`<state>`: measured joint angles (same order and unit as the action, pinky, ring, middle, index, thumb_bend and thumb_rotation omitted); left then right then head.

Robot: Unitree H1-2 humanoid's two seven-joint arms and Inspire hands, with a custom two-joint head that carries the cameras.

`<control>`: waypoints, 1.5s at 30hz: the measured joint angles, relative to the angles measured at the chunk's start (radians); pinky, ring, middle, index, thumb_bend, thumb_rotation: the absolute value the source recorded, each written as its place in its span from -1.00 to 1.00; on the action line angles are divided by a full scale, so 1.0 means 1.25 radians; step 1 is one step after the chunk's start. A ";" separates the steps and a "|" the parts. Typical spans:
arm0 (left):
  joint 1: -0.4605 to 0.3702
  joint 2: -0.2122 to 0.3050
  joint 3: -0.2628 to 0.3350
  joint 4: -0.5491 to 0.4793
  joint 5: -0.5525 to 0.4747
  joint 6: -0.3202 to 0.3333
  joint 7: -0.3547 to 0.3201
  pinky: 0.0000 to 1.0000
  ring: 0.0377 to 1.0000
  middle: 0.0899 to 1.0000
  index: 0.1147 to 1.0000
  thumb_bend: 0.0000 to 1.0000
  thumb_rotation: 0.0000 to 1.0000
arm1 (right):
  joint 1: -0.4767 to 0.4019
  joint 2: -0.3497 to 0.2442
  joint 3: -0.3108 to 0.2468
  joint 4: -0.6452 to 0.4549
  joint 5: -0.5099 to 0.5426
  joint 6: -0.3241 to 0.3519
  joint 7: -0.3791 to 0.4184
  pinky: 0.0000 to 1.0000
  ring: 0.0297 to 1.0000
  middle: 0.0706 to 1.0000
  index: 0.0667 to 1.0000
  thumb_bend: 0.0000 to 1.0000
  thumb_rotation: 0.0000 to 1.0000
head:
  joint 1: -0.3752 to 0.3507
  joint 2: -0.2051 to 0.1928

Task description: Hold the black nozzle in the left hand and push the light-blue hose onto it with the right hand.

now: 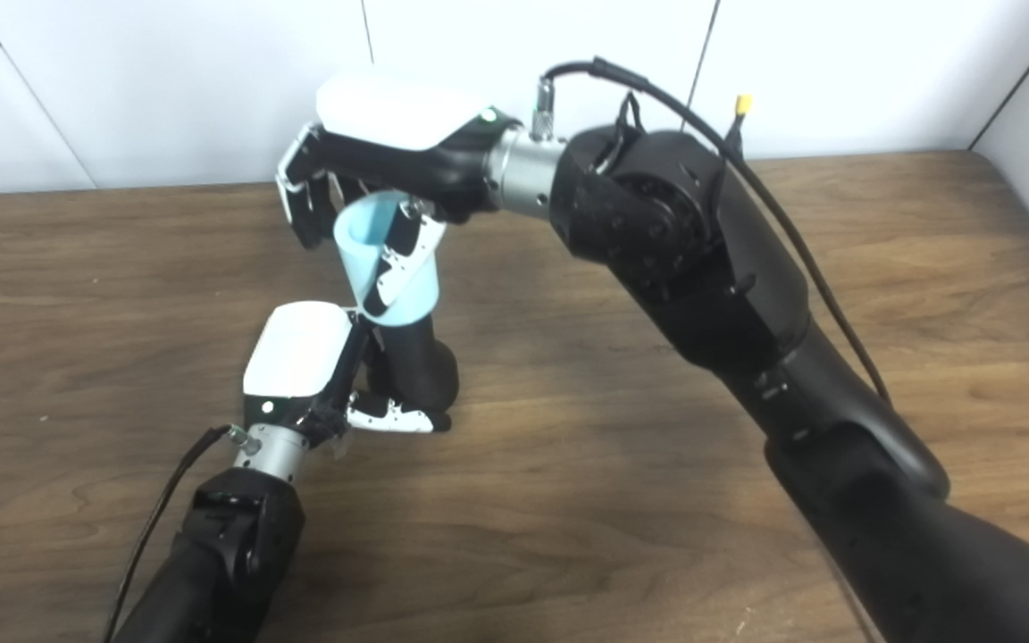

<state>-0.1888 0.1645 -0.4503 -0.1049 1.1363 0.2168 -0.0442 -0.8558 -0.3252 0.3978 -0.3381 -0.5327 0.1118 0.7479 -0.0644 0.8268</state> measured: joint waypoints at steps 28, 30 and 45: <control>0.000 0.000 -0.001 0.000 -0.016 0.000 0.004 -0.04 -0.09 -0.27 -0.14 0.05 -1.00 | -0.003 0.003 -0.006 0.029 0.001 -0.028 -0.003 -0.24 -0.24 -0.05 -0.11 0.00 -1.00 | 0.000 0.004; 0.000 0.000 -0.001 0.000 -0.016 0.000 0.004 -0.05 -0.09 -0.27 -0.14 0.05 -1.00 | 0.001 0.003 -0.007 0.029 0.006 -0.024 -0.003 -0.25 -0.24 -0.05 -0.11 0.00 -1.00 | 0.001 0.005; 0.000 0.000 -0.002 -0.001 -0.015 0.001 0.001 -0.06 -0.08 -0.26 -0.14 0.05 -1.00 | 0.054 0.008 -0.011 0.039 0.009 -0.015 -0.032 -0.22 -0.27 -0.06 -0.05 0.00 -1.00 | 0.001 0.007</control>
<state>-0.1892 0.1650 -0.4532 -0.1061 1.1174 0.2176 -0.0427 -0.7881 -0.3147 0.3837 -0.2890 -0.5218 0.0933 0.7075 -0.0629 0.8360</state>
